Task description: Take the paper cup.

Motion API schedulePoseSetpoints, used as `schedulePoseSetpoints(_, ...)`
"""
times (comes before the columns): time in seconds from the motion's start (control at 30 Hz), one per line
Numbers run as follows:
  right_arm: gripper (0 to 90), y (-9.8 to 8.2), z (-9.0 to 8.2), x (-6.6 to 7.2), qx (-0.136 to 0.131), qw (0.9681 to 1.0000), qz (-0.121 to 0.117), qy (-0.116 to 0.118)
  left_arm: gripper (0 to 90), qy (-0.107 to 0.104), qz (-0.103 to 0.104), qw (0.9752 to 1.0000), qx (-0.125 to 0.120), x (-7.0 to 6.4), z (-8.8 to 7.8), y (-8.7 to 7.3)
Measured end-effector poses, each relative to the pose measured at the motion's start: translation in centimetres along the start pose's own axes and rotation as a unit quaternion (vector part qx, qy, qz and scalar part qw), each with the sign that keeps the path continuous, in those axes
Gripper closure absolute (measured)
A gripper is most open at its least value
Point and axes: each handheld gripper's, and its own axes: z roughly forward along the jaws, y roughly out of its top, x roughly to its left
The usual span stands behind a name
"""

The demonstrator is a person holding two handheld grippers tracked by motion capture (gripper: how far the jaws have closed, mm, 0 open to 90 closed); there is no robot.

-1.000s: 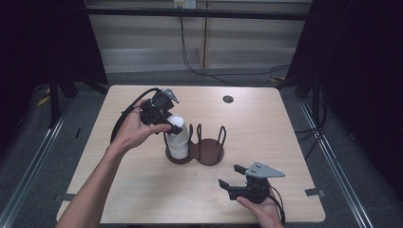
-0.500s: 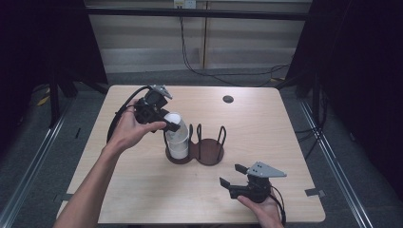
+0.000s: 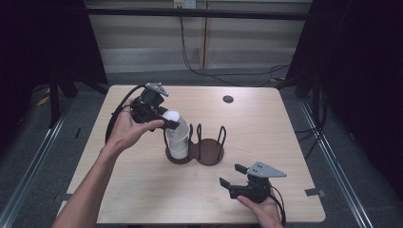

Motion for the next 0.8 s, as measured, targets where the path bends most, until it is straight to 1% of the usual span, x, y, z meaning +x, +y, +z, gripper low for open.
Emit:
schedulePoseSetpoints(0.03,20.4,0.0,0.0,0.0,0.0,1.0,0.0,0.0,37.4,0.0,0.003,1.0,0.0,0.0,-0.1,0.0)
schedulePoseSetpoints(0.07,20.4,0.0,0.0,0.0,0.0,1.0,-0.001,0.001,37.4,0.0,-0.003,0.9998,-0.017,0.0,-0.5,-0.1)
schedulePoseSetpoints(0.17,20.4,0.0,0.0,0.1,0.001,1.0,-0.001,0.001,37.4,0.0,-0.002,0.9997,-0.024,0.0,-0.8,-0.3)
schedulePoseSetpoints(0.23,20.3,0.0,0.1,0.1,0.002,1.0,-0.004,0.002,37.5,0.003,-0.011,0.9992,-0.037,0.0,-1.2,-0.6)
schedulePoseSetpoints(0.27,20.3,0.0,0.2,0.2,0.002,1.0,-0.004,0.002,37.5,0.004,-0.007,0.9993,-0.037,0.1,-1.3,-0.6)
schedulePoseSetpoints(0.3,20.3,0.0,0.2,0.2,0.002,1.0,-0.004,0.002,37.5,0.004,-0.007,0.9993,-0.037,0.1,-1.3,-0.6)
schedulePoseSetpoints(0.33,20.3,0.0,0.2,0.2,0.004,1.0,-0.003,0.002,37.5,0.002,-0.016,0.9983,-0.057,0.0,-1.4,-0.7)
schedulePoseSetpoints(0.43,20.3,0.0,0.2,0.2,0.003,1.0,-0.003,0.002,37.5,0.005,-0.015,0.9981,-0.06,-0.2,-1.5,-0.8)
schedulePoseSetpoints(0.47,20.3,0.0,0.2,0.2,0.002,1.0,-0.004,0.002,37.6,0.009,-0.013,0.9976,-0.068,-0.2,-1.7,-1.0)
schedulePoseSetpoints(0.5,20.3,0.0,0.1,0.2,0.002,1.0,-0.003,0.002,37.6,0.009,-0.013,0.9976,-0.068,-0.2,-1.7,-1.0)
schedulePoseSetpoints(0.53,20.3,-0.1,0.1,0.1,0.002,1.0,-0.004,0.002,37.6,0.011,-0.018,0.9967,-0.078,-0.4,-1.7,-1.4)
schedulePoseSetpoints(0.57,20.3,-0.1,0.1,0.1,0.002,1.0,-0.004,0.003,37.6,0.011,-0.018,0.9967,-0.078,-0.4,-1.7,-1.4)
schedulePoseSetpoints(0.6,20.4,-0.1,0.1,0.1,0.003,1.0,-0.005,0.002,37.7,0.008,-0.021,0.996,-0.087,-0.5,-1.8,-1.7)
schedulePoseSetpoints(0.63,20.5,0.0,0.1,0.2,0.003,1.0,-0.005,0.002,37.7,0.008,-0.021,0.996,-0.087,-0.5,-1.8,-1.7)
schedulePoseSetpoints(0.73,20.0,0.0,0.2,0.2,0.003,1.0,-0.009,0.003,37.7,0.004,-0.026,0.9931,-0.115,-0.7,-2.3,-2.4)
schedulePoseSetpoints(0.77,19.8,0.0,0.3,0.2,0.004,0.9999,-0.009,0.002,37.6,0.008,-0.024,0.9924,-0.12,-0.8,-2.5,-2.5)
schedulePoseSetpoints(0.8,19.8,0.0,0.3,0.3,0.004,1.0,-0.009,0.002,37.6,0.008,-0.025,0.9925,-0.12,-0.8,-2.6,-2.6)
